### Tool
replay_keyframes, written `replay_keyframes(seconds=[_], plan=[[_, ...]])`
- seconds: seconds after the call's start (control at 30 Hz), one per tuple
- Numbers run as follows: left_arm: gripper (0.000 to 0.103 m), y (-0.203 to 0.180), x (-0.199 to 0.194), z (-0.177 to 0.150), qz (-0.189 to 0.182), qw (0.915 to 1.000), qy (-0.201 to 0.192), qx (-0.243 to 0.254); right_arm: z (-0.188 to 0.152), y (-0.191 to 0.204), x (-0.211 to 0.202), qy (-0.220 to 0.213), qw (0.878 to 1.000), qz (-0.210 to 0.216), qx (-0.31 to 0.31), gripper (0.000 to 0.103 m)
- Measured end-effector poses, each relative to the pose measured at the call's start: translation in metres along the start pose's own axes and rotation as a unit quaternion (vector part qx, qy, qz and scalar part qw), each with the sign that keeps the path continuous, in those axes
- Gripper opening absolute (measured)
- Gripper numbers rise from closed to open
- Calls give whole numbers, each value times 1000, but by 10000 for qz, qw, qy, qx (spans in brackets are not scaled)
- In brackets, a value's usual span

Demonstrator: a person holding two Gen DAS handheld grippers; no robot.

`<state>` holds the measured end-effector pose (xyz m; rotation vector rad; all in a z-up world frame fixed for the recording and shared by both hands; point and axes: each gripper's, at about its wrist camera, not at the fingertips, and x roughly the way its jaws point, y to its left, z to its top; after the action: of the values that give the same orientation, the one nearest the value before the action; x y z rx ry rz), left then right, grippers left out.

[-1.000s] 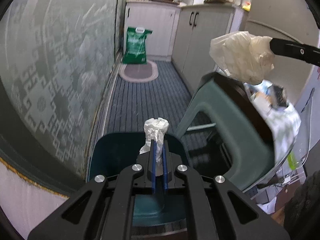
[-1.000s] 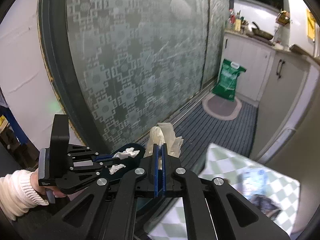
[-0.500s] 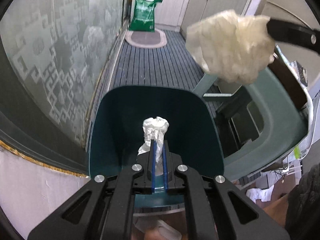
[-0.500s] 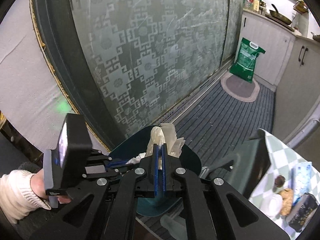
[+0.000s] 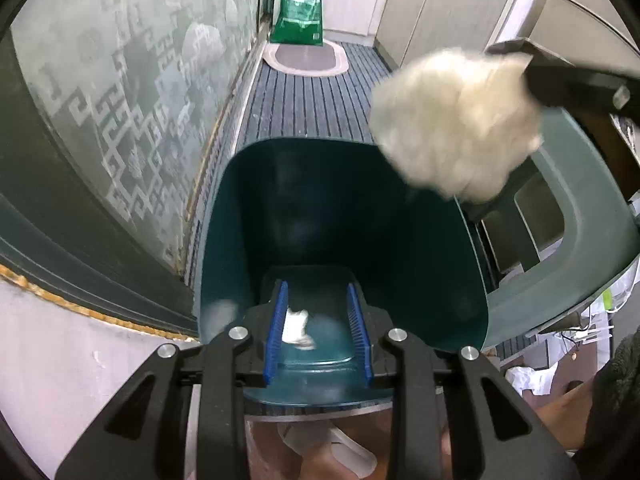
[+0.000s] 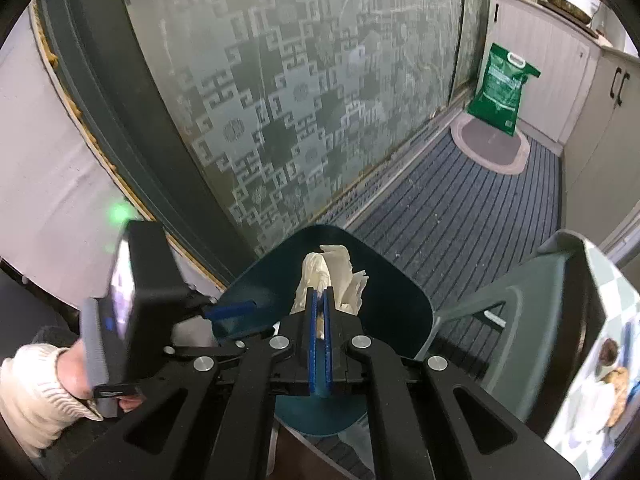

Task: Collect trash
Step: 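Carry both tissues over the teal bin and open both grippers, then move both tools back toward the table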

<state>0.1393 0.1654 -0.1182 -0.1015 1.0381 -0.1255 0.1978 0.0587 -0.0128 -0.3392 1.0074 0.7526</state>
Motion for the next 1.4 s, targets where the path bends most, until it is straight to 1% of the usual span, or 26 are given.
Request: replay_keyframes(seconds=[0.1, 0.3, 0.33, 0.53, 0.7, 0.83, 0.87, 0.9, 0.93, 0.97, 1.0, 1.1, 1.23, 1.4], plan=[[32, 0, -11, 3, -24, 9998, -213, 13, -4, -2, 11, 136, 9999, -33, 49, 3], [32, -4, -48, 11, -42, 9958, -915, -6, -17, -4, 30, 367, 9992, -151, -33, 3], [30, -5, -52, 12, -66, 9950, -993, -21, -20, -4, 34, 420, 9990, -171, -49, 3], [23, -11, -84, 19, -168, 9878, -1546, -105, -32, -4, 50, 636, 9977, -224, -121, 3], [23, -19, -104, 27, -268, 9818, -1876, -104, -42, 3, 64, 817, 9960, -201, -300, 3], [23, -26, -121, 31, -388, 9747, -2201, -81, -49, 5, 75, 961, 9946, -156, -351, 3], [23, -27, -125, 32, -428, 9727, -2280, -76, -50, 5, 76, 993, 9944, -77, -359, 10], [23, -27, -127, 33, -457, 9713, -2335, -70, -52, 5, 76, 966, 9946, -45, -368, 25], [23, -30, -133, 35, -480, 9688, -2431, -56, -52, 6, 74, 943, 9948, -55, -390, 36], [23, -31, -137, 36, -475, 9669, -2507, -42, -52, 7, 71, 889, 9951, -73, -417, 52], [23, -33, -140, 38, -459, 9652, -2573, -20, -51, 9, 69, 850, 9954, -76, -428, 55], [23, -35, -148, 38, -392, 9621, -2697, -15, -49, 11, 57, 682, 9967, -24, -434, 55], [23, -34, -156, 44, -468, 9571, -2858, -112, -45, 10, 32, 382, 9983, 13, -430, 55], [27, -41, -171, 51, -411, 9481, -3152, -40, -45, 9, 5, 94, 9988, 41, -469, 55]])
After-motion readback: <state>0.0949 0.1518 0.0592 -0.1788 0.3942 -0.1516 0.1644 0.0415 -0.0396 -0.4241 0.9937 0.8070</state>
